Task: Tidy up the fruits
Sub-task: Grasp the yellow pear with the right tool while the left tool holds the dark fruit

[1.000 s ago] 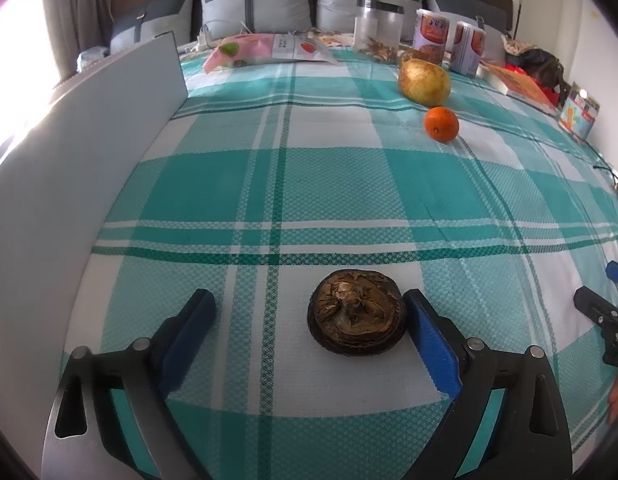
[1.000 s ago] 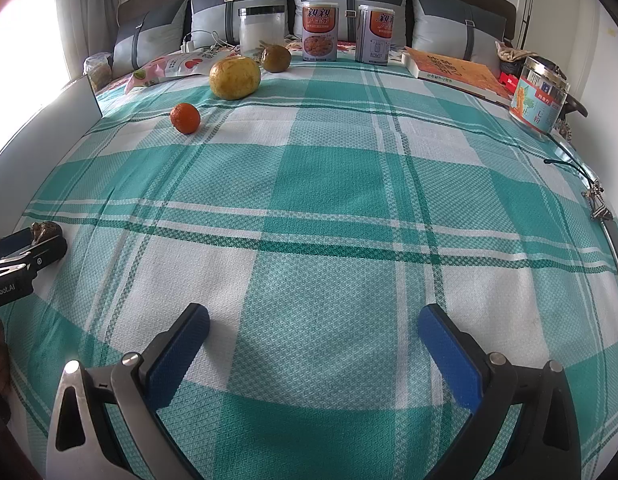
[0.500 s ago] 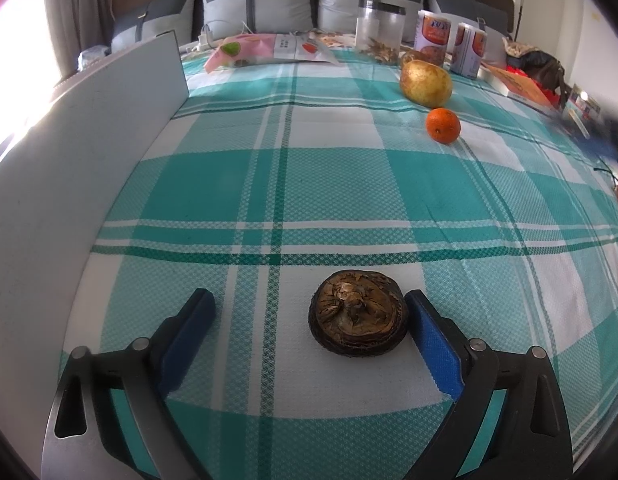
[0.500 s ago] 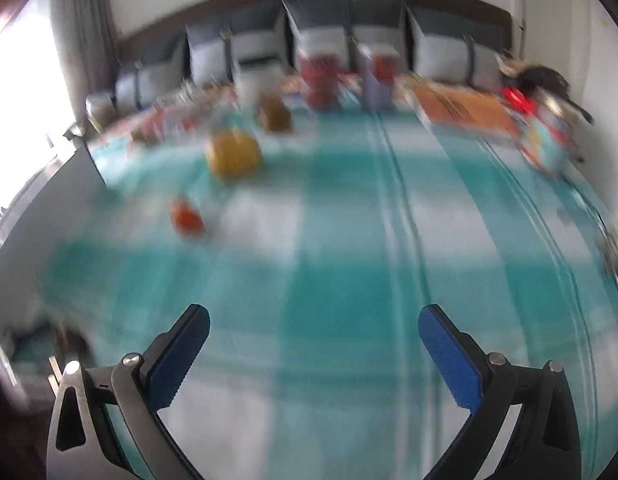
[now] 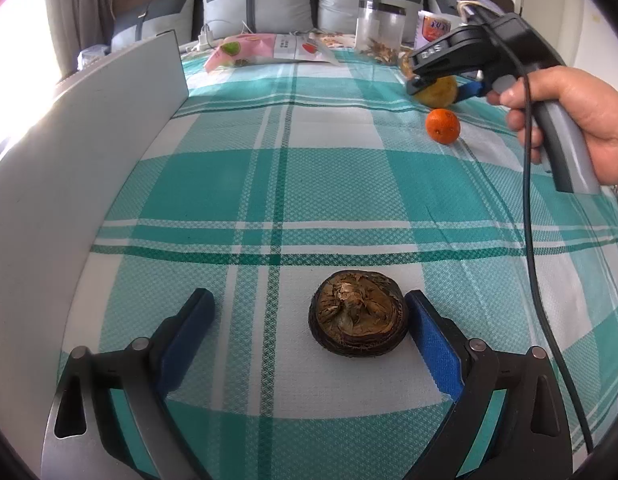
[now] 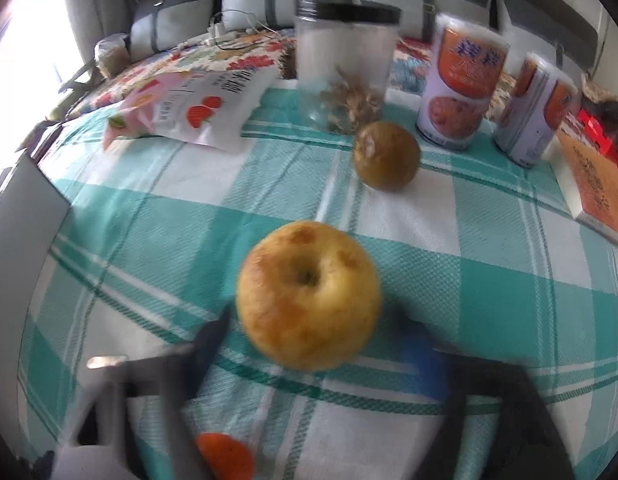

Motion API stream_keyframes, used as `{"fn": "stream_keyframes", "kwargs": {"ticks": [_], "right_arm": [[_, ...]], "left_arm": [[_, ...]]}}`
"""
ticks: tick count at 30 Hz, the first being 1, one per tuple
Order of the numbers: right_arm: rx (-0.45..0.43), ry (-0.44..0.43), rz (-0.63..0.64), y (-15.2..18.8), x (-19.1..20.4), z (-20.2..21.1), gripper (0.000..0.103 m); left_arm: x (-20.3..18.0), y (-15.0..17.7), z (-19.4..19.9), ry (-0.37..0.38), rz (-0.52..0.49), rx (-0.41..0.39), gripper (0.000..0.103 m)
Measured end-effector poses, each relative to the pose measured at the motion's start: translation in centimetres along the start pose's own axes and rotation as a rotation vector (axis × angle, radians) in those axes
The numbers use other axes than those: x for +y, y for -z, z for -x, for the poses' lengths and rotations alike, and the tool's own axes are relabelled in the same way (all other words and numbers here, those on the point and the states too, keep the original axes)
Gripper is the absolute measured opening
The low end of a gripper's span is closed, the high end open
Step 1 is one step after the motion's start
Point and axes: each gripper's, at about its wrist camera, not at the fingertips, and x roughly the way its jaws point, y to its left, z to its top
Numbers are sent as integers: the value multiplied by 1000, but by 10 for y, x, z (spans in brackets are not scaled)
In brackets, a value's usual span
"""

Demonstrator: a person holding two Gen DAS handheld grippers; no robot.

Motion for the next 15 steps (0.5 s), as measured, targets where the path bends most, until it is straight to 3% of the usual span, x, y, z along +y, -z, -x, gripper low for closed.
{"fn": "stream_keyframes", "kwargs": {"ticks": [9,15], "right_arm": [[-88,-40,-75,53,-67,69,63],[-94,-74,-32,157,-83,136,63]], "left_arm": [[0,0,0,-1,0,0,96],[0,1,0,-2,-1,-1,97]]}}
